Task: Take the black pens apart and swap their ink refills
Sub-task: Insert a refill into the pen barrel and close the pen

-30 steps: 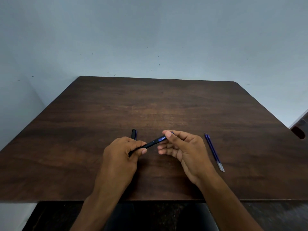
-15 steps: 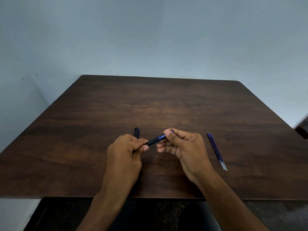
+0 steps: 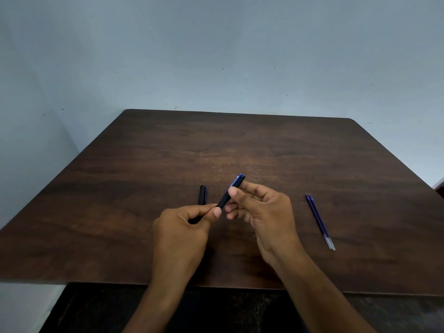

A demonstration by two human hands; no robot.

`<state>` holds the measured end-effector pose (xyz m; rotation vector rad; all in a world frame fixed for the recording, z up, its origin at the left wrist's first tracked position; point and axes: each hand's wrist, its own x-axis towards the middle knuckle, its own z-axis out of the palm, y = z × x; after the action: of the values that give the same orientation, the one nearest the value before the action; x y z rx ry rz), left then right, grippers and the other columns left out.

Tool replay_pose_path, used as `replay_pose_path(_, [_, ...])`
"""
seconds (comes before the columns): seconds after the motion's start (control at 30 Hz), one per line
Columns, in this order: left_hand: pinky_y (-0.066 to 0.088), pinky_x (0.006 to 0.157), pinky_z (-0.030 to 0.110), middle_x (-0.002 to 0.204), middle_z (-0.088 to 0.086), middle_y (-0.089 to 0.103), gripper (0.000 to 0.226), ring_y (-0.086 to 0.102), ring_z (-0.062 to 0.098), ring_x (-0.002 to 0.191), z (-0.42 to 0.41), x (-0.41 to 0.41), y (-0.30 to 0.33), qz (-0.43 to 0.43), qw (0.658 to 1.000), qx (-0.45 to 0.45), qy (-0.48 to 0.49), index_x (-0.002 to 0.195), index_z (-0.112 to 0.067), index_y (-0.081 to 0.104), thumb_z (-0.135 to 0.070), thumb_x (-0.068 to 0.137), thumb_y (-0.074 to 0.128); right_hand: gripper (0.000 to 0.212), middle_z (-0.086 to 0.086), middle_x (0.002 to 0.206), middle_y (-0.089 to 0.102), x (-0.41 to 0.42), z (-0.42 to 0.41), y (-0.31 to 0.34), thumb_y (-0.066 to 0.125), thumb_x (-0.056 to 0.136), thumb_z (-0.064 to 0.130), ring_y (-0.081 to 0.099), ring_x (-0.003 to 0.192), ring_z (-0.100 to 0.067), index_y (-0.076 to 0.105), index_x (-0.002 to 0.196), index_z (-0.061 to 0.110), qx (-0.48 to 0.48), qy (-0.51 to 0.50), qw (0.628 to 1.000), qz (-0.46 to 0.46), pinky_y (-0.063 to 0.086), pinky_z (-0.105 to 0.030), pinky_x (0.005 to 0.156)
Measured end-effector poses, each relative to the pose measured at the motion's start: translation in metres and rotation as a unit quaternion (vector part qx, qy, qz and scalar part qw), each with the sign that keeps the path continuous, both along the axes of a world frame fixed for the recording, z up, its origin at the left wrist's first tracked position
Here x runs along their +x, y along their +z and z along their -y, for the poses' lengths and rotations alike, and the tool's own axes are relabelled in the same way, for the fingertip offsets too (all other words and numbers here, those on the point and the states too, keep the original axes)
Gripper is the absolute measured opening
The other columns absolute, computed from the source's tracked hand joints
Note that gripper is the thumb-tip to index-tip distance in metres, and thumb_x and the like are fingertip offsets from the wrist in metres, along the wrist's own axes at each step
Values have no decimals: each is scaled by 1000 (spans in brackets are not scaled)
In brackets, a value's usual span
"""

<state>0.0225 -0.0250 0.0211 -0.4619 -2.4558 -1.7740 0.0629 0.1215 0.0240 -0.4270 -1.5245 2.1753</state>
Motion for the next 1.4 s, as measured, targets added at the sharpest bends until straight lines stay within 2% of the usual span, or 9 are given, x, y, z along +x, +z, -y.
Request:
replay_pose_path(0.1, [56, 71, 25, 77, -24, 74, 8, 68, -7, 75, 1, -2, 0, 22, 1000, 14, -6, 85, -39, 77, -36, 77, 77, 24, -18, 77, 77, -6, 4, -2, 82, 77, 9, 71, 62, -24, 74, 99, 1, 14, -9, 1000, 12, 58, -30, 56])
replay_pose_path(0.3, [48, 63, 5, 75, -30, 71, 7, 65, -15, 72, 4, -8, 7, -20, 998, -47, -45, 81, -45, 75, -43, 74, 76, 19, -16, 64, 73, -25, -2, 6, 85, 75, 9, 66, 53, -24, 74, 87, -1, 64, 8, 994, 91, 58, -31, 52])
replay_pose_path(0.4, [48, 61, 6, 72, -28, 71, 6, 64, -14, 68, 11, -23, 7, -7, 998, -66, -23, 77, -39, 77, -36, 73, 80, 16, -18, 66, 74, -37, -11, 12, 84, 78, 8, 68, 53, -25, 74, 83, -3, 126, 25, 979, 158, 62, -34, 53])
replay_pose_path(0.5, [46, 54, 5, 65, -21, 71, 6, 64, -10, 59, 14, -42, 5, -22, 996, -75, 34, 80, -32, 78, -33, 75, 80, 17, -20, 69, 74, -47, -12, 13, 84, 79, 11, 70, 55, -29, 74, 79, -3, 216, 35, 947, 234, 65, -42, 63])
replay_pose_path(0.6, [46, 43, 8, 54, -15, 68, 8, 64, -1, 47, 9, -56, 1, 32, 994, -100, 43, 74, -30, 75, -35, 73, 81, 23, -17, 68, 76, -60, -4, 12, 84, 80, 18, 73, 55, -25, 74, 82, -3, 295, 37, 903, 309, 65, -39, 63])
replay_pose_path(0.73, [60, 54, 25, 54, -11, 69, 12, 63, -3, 48, -1, -68, -7, 59, 986, -151, 47, 73, -28, 75, -34, 69, 85, 33, -15, 83, 77, -78, 1, 13, 78, 85, 30, 73, 59, -23, 71, 94, -1, 370, 70, 836, 399, 61, -29, 56])
replay_pose_path(0.83, [61, 55, 29, 54, -7, 69, 11, 65, 0, 47, -6, -73, -10, 75, 985, -147, 42, 75, -24, 76, -29, 69, 85, 33, -14, 86, 74, -84, 1, 3, 82, 81, 33, 73, 73, -28, 70, 89, 4, 414, 48, 822, 388, 64, -38, 67])
replay_pose_path(0.93, [61, 55, 30, 53, -4, 69, 10, 67, 7, 49, -10, -74, -11, 95, 983, -153, 35, 68, -27, 74, -28, 71, 84, 34, -8, 88, 71, -87, 3, 1, 80, 80, 40, 72, 79, -24, 66, 86, 10, 430, 65, 796, 420, 61, -36, 64])
replay_pose_path(1.4, [62, 59, 36, 51, -6, 69, 22, 69, 11, 53, -14, -79, -20, 113, 982, -146, 28, 55, -34, 70, -28, 71, 84, 39, -16, 109, 74, -72, 3, 19, 73, 88, 37, 70, 104, -31, 73, 111, 5, 394, 99, 814, 416, 59, -45, 91])
